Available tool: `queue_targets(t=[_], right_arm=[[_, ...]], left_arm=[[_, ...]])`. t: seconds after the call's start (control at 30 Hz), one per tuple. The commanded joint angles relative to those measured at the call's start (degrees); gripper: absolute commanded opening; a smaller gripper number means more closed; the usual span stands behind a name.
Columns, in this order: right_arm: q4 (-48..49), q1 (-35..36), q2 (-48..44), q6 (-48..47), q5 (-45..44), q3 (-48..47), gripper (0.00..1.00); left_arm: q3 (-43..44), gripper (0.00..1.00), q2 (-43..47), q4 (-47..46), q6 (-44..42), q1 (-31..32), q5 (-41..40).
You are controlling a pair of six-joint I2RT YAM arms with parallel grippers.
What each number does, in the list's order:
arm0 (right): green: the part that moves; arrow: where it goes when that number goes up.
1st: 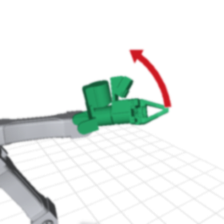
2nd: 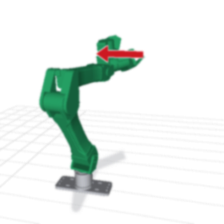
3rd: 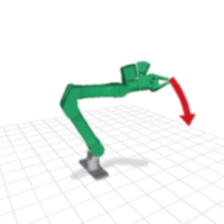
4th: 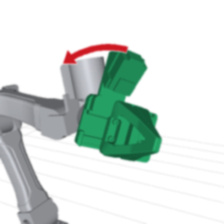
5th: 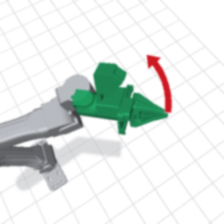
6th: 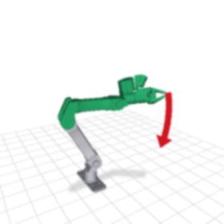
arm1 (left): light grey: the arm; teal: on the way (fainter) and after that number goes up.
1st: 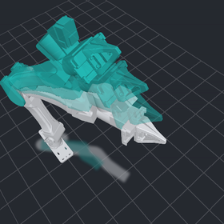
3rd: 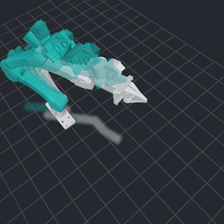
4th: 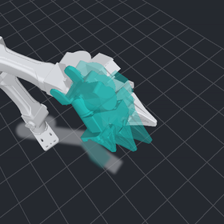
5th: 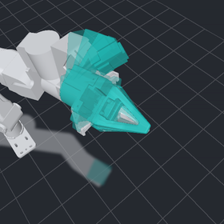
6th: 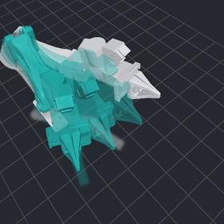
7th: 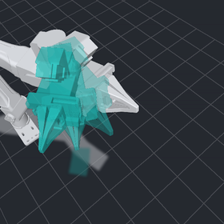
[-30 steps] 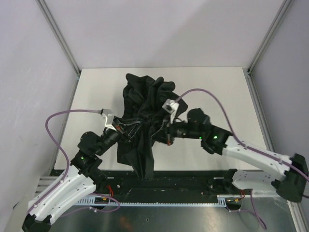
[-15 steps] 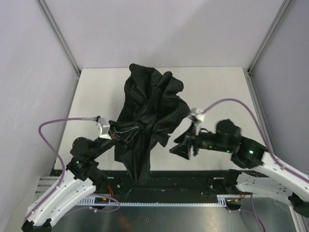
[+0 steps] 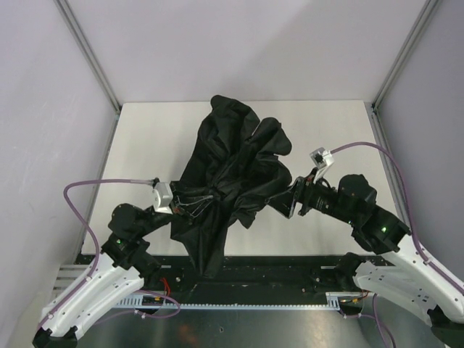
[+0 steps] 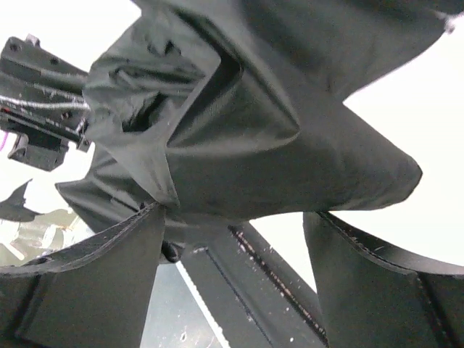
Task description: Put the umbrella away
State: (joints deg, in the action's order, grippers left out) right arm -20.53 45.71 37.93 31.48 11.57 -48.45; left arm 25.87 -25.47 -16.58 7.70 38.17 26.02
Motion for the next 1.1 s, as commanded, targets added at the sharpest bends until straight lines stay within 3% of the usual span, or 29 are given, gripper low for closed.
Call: queue_targets(t=[0.0,0.07,0.27,0.37,0.53,0.77,0.83,0.97,1.07], right_arm=[[2.65,-3.67,3.15,-3.25,3.82,-6.55,0.79],[4.22,-5.3,6.55,-2.85,7.7,-7.42,0.68],[16.0,-4.62,16.59,0.84,15.13,-7.66,0.19],[17.43,-2.15,22.16,1.16,17.3,-7.71,0.09],[10.61,-2.99,23.92,-2.51,18.58,-7.71,0.17],[-4.69,-16.11,12.18,-11.23,19.2,-7.65,0.57],[-6.14,-21.28,10.24,-11.96,21.85,-7.7,0.63],[-1.05,-30.06,11.78,-8.58,28.81,-7.91,0.64],[7.75,-33.75,16.03,-4.96,29.31,-8.87,0.49]], left_arm=[[2.62,0.0,0.78,-4.87,-2.54,-0.21,1.72],[2.72,0.0,0.34,-4.8,-2.06,-0.25,2.89],[3.9,0.0,-2.11,-4.78,0.0,-0.22,4.88],[4.79,0.0,-3.42,-4.78,1.29,-0.14,5.75],[5.65,0.0,-5.29,-4.77,5.74,-0.14,4.44],[4.13,0.0,-7.47,-3.84,11.29,-0.12,-1.32],[3.63,0.0,-7.59,-3.82,11.35,-0.16,-2.2],[4.12,0.0,-8.24,-3.13,10.93,-0.16,-2.0],[4.97,0.0,-8.59,-2.21,11.62,-0.14,-1.87]])
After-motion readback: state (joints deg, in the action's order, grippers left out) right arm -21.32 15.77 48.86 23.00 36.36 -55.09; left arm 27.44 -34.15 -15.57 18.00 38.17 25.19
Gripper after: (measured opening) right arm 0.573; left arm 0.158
